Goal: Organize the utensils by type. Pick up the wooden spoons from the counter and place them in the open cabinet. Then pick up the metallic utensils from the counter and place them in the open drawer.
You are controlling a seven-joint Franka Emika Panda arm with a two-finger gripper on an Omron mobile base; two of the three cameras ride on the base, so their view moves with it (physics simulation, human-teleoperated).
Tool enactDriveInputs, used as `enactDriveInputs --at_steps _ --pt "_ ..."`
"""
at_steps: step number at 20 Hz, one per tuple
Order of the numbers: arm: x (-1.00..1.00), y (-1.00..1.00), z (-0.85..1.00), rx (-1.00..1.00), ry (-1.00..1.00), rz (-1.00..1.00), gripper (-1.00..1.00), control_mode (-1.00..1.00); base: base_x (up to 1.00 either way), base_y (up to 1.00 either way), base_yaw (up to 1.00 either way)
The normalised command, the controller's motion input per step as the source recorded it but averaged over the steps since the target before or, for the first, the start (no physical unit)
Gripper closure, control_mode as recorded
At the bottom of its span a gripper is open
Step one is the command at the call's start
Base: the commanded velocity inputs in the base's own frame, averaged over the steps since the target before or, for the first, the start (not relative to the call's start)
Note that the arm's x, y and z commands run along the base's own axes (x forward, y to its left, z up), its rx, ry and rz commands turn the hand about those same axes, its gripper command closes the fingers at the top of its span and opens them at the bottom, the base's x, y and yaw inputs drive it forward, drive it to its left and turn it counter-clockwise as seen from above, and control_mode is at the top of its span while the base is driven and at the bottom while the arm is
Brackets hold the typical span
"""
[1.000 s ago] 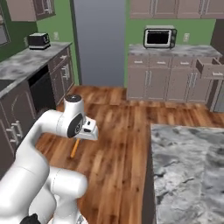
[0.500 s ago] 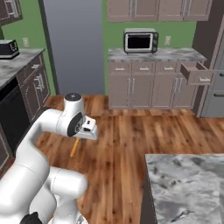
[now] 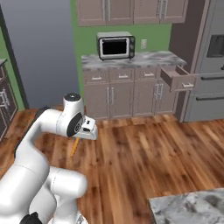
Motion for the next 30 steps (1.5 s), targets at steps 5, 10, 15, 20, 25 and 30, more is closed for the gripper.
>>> enactDriveInputs --at_steps 5,10,15,20,25,30 --pt "0.00 0.00 0.00 0.00 0.00 0.00 1.00 1.00 1.00 0.47 -0.33" --pt "0.00 0.00 0.00 0.00 0.00 0.00 1.00 1.00 1.00 0.47 -0.34" --pt "0.00 0.00 0.00 0.00 0.00 0.00 1.00 1.00 1.00 0.47 -0.35" --pt "0.00 0.00 0.00 0.00 0.00 0.00 1.00 1.00 1.00 0.47 -0.37" --pt "0.00 0.00 0.00 0.00 0.00 0.00 1.00 1.00 1.00 0.46 -0.31" --pt "0.00 0.00 0.00 0.00 0.00 0.00 1.00 1.00 1.00 0.37 -0.31"
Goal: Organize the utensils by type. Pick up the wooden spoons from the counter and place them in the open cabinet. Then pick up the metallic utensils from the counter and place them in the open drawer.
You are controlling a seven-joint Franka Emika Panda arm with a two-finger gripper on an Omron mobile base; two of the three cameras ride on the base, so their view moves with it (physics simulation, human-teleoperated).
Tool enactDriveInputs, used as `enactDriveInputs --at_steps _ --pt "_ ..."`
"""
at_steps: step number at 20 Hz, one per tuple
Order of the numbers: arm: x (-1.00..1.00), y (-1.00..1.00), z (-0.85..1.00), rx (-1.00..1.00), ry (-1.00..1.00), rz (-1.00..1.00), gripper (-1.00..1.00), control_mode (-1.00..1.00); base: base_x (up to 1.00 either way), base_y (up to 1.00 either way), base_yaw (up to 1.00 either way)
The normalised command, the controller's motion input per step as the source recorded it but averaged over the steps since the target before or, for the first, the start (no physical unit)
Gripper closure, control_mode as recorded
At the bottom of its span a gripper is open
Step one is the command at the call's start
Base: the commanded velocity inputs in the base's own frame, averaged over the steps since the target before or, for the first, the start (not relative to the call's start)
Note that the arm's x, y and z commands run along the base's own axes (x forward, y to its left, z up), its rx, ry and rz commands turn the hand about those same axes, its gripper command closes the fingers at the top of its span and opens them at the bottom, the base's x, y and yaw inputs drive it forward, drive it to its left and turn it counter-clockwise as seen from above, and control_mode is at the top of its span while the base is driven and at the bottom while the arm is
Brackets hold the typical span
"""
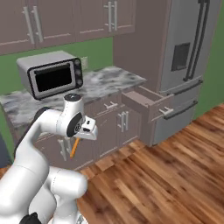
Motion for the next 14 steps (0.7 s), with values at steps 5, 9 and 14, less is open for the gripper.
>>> enactDriveInputs --at_steps 5,9,14 --pt "0.00 0.00 0.00 0.00 0.00 0.00 1.00 1.00 0.86 0.29 -0.47" --pt "0.00 0.00 0.00 0.00 0.00 0.00 1.00 1.00 0.78 0.28 -0.52" --pt "0.00 0.00 0.00 0.00 0.00 0.00 1.00 1.00 0.93 0.29 -0.32"
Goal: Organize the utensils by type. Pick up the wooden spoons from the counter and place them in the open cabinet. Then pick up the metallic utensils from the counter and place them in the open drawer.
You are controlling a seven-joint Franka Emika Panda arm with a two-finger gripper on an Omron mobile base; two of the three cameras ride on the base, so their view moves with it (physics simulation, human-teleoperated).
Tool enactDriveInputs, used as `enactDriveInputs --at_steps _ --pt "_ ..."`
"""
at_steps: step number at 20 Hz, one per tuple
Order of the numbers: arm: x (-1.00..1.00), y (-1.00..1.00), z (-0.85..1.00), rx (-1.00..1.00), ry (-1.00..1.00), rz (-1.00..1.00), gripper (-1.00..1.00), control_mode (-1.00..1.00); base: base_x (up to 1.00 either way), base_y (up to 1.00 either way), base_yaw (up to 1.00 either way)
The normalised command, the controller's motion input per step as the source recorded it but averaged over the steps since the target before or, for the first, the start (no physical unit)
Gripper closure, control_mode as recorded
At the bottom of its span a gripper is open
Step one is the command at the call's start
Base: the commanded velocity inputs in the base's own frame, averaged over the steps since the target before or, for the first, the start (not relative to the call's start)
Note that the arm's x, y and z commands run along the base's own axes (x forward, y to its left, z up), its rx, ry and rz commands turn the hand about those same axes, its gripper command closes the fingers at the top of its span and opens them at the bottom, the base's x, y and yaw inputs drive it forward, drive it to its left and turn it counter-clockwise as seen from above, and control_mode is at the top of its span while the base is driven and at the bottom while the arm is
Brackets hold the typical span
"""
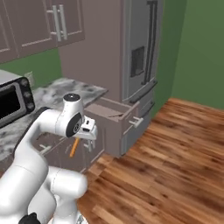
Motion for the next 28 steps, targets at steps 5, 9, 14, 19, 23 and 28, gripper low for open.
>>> enactDriveInputs --at_steps 5,9,14,19,23,28 --pt "0.00 0.00 0.00 0.00 0.00 0.00 1.00 1.00 1.00 0.14 -0.07" --pt "0.00 0.00 0.00 0.00 0.00 0.00 1.00 1.00 1.00 -0.02 0.00" --pt "0.00 0.00 0.00 0.00 0.00 0.00 1.00 1.00 0.83 0.10 -0.08" --pt "0.00 0.00 0.00 0.00 0.00 0.00 1.00 1.00 0.56 0.29 -0.16" --pt "0.00 0.00 0.00 0.00 0.00 0.00 1.00 1.00 0.44 0.05 -0.13" --pt "0.00 0.00 0.00 0.00 0.00 0.00 1.00 1.00 0.51 0.00 -0.04"
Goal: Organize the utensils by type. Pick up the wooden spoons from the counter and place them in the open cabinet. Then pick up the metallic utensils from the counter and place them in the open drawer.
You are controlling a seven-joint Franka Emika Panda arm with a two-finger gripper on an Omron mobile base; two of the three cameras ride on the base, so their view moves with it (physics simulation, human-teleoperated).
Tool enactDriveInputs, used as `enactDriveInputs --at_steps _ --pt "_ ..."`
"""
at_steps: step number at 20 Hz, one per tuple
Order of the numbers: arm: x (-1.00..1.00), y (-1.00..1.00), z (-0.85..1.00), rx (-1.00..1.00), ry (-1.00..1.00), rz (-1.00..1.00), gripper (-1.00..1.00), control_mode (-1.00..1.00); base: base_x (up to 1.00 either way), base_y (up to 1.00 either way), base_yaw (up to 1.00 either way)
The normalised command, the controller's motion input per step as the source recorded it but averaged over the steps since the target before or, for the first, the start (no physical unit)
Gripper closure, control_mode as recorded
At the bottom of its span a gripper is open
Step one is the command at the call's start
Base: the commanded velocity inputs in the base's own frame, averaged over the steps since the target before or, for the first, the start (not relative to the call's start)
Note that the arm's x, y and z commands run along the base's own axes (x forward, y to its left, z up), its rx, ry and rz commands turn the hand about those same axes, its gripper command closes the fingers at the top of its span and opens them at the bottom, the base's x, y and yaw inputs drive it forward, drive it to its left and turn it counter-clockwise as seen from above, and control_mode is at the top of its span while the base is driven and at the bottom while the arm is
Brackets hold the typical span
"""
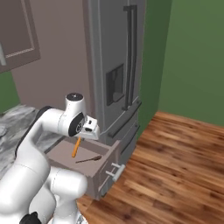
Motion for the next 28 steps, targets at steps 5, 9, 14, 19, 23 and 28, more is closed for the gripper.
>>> enactDriveInputs --at_steps 5,9,14,19,23,28 --pt "0.00 0.00 0.00 0.00 0.00 0.00 1.00 1.00 0.08 0.00 0.00" --pt "0.00 0.00 0.00 0.00 0.00 0.00 1.00 1.00 0.00 0.00 0.00" --pt "0.00 0.00 0.00 0.00 0.00 0.00 1.00 1.00 0.00 0.00 0.00" --pt "0.00 0.00 0.00 0.00 0.00 0.00 1.00 1.00 0.00 0.00 0.00" --pt "0.00 0.00 0.00 0.00 0.00 0.00 1.00 1.00 0.00 0.00 0.00" --pt "0.26 0.00 0.00 0.00 0.03 0.01 1.00 -1.00 0.00 0.00 0.00"
